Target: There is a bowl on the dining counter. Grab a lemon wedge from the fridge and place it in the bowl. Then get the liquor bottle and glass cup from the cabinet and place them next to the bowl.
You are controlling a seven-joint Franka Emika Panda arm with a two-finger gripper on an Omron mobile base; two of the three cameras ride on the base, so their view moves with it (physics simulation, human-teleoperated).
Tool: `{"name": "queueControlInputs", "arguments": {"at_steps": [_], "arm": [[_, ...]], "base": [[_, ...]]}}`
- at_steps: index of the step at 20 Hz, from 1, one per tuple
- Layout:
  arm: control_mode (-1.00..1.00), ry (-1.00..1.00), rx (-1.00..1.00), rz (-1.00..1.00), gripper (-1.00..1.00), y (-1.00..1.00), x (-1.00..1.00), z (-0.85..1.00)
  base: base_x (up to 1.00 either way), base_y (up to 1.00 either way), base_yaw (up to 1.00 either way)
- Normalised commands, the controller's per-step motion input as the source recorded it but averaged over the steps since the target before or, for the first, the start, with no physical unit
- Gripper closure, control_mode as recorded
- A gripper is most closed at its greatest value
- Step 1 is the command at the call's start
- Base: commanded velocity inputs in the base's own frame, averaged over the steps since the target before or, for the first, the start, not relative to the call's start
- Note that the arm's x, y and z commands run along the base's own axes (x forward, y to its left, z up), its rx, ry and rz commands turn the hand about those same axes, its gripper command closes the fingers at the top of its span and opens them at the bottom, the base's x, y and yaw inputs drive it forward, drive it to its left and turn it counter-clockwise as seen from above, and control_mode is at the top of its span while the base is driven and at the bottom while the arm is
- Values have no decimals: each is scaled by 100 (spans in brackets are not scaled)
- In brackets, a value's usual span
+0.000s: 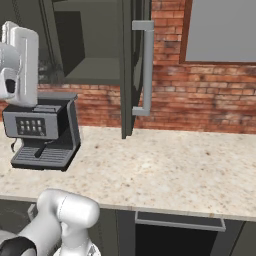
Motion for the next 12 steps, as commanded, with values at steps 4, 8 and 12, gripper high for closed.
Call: {"name": "queueControlInputs", "arguments": {"at_steps": [4, 8, 12], "arm": [[-100, 23, -15, 24, 100, 1, -100, 0], [-100, 36, -13, 21, 100, 0, -80, -1], [-100, 50, -11, 16, 100, 0, -14, -14]], "base": [[0, 0, 0], [0, 0, 0], [0, 0, 0]]}}
